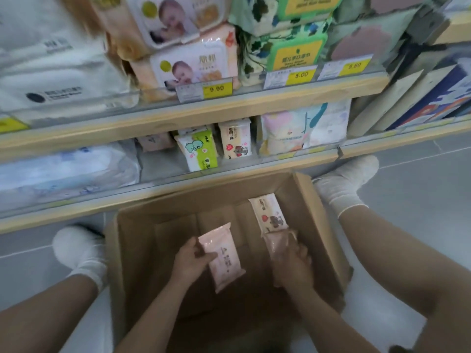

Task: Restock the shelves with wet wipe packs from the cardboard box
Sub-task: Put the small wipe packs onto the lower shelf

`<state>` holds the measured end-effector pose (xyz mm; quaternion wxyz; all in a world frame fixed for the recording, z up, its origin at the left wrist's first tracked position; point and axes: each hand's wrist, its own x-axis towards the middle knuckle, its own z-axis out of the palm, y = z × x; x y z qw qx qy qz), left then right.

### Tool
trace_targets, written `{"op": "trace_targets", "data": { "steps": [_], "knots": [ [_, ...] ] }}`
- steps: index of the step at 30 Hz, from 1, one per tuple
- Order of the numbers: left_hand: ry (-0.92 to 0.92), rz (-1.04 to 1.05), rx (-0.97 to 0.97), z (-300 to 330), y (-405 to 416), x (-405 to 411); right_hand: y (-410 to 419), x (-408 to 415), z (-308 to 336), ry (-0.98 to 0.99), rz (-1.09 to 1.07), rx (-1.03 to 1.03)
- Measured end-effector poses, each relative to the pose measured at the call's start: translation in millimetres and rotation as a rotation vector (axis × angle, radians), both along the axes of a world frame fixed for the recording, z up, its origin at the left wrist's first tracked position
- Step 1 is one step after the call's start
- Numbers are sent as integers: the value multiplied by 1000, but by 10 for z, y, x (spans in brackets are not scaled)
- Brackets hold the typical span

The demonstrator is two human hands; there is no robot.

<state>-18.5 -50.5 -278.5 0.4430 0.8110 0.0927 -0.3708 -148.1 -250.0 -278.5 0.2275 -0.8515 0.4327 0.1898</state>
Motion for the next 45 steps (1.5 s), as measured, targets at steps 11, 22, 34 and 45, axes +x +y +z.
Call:
{"op": "trace_targets", "data": {
  "steps": [11, 22, 34, 45],
  "knots": [
    [17, -47, -9, -214, -3, 82, -59, 126, -212, 50, -85, -18],
    [-200, -61, -47, 493, 148, 368, 33, 618, 500, -193, 112, 131],
    [-412, 178, -67, 1395, 1062, 838, 805, 1932, 1505, -648, 343, 198],
    [-363, 367, -187, 1205, 1491, 1007, 1324, 2905, 988, -618, 361, 16]
  ]
}}
